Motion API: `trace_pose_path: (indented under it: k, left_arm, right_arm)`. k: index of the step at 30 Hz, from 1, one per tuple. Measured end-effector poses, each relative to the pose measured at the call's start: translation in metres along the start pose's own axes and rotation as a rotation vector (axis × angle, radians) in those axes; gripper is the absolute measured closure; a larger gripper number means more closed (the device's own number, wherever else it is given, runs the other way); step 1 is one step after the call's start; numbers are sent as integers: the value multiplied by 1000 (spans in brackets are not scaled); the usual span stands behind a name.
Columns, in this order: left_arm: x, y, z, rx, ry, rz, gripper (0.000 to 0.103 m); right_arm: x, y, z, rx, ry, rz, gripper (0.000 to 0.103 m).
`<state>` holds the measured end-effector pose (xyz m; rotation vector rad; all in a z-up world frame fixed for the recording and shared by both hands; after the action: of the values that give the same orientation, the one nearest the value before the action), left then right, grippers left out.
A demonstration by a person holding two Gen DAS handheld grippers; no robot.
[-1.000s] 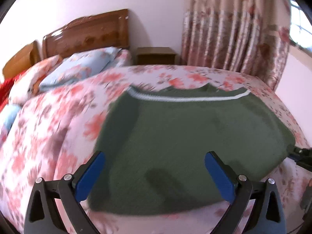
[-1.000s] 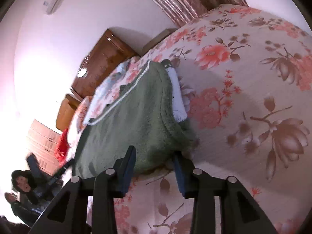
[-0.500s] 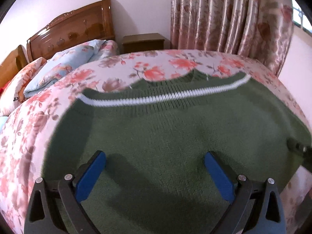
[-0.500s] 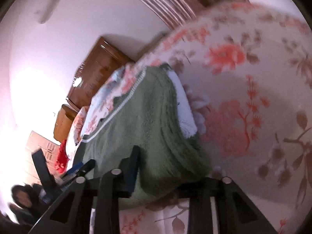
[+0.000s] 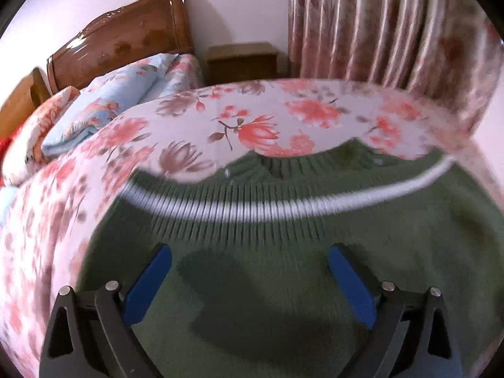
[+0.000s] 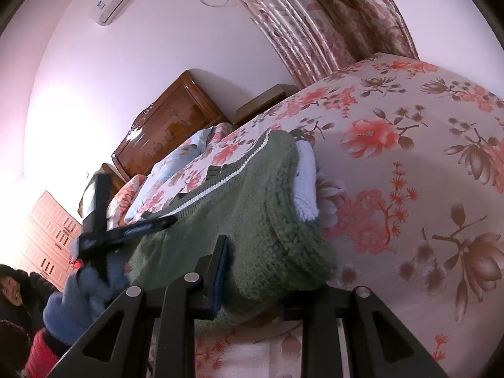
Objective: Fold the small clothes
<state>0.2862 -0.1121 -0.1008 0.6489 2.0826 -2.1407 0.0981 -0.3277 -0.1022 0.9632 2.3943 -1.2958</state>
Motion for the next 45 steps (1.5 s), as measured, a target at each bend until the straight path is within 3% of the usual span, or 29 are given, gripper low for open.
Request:
trace_pose_path:
  k: [2, 4, 7, 8, 10, 14, 16, 18, 20, 22, 24, 28, 30, 33, 35, 36, 37, 38, 41, 45]
  left_arm:
    - [34, -31, 3, 28, 14, 66, 0]
    - [64, -41, 14, 20, 60, 67, 0]
    - [103, -27, 27, -17, 110, 15, 0]
    - [113, -26, 30, -30, 125, 58, 0]
    - [118, -28, 33, -55, 142, 63, 0]
    - [120, -43, 33, 32, 116, 84, 0]
    - [126, -24, 39, 19, 178, 20, 0]
    - [130, -26, 42, -3, 223, 56, 0]
    - [129, -36, 32, 103, 208, 53, 0]
    - [124, -62, 1, 213, 120, 117, 0]
    - [117, -80, -39, 247, 16, 169, 0]
    - [115, -108, -137, 313, -208, 242, 0]
    - [124, -116, -173, 318, -284, 269, 0]
    - [140, -119, -201, 323, -344, 284, 0]
    - [148, -118, -208, 337, -355, 279, 0]
    - [150, -117, -209, 340, -351, 272, 0]
    - [152, -115, -207, 347, -336, 262, 0]
    - [153, -115, -207, 358, -321, 256, 0]
    - [148, -111, -192, 426, -274, 240, 0]
    - [139, -106, -168, 591, -236, 200, 0]
  right_arm:
    - [0, -1, 0, -3, -2, 1, 78]
    - [2, -2, 0, -7, 3, 3, 78]
    - [0, -2, -2, -3, 3, 8, 78]
    - [-1, -3, -3, 1, 2, 10, 78]
    - [-1, -4, -6, 7, 2, 12, 78]
    - [-4, -8, -13, 27, -16, 20, 78]
    - [-6, -8, -13, 29, -7, 21, 78]
    - [-6, -8, -16, 39, -1, 22, 78]
    - [-8, -10, -24, 60, -13, 36, 78]
    - [-13, -15, -38, 80, -36, 64, 78]
    - [-20, -20, -67, 128, -122, 107, 79]
    - [-21, -6, -166, 238, -443, 172, 82]
    - [-8, 16, -221, 275, -628, 181, 90]
    - [34, 78, -282, 354, -910, 107, 90]
    - [68, 129, -294, 381, -1046, -1, 90]
    - [87, 158, -292, 392, -1096, -109, 90]
    - [102, 175, -288, 395, -1129, -167, 84]
    - [116, 177, -289, 429, -1200, -81, 81]
    - [125, 170, -287, 460, -1283, -61, 73]
    - [121, 120, -280, 277, -1215, -77, 73]
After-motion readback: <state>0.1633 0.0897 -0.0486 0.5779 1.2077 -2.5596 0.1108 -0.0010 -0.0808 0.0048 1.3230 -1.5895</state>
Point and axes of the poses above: each gripper's, at about its wrist camera, not at the fingertips, and y roughly the way its jaws point, z to its right, x to its underside, the point moved 6 cm from there along y, roughly the way its jaws point, and after that the axes turned 15 degrees about -z, right-handed, at the moved point
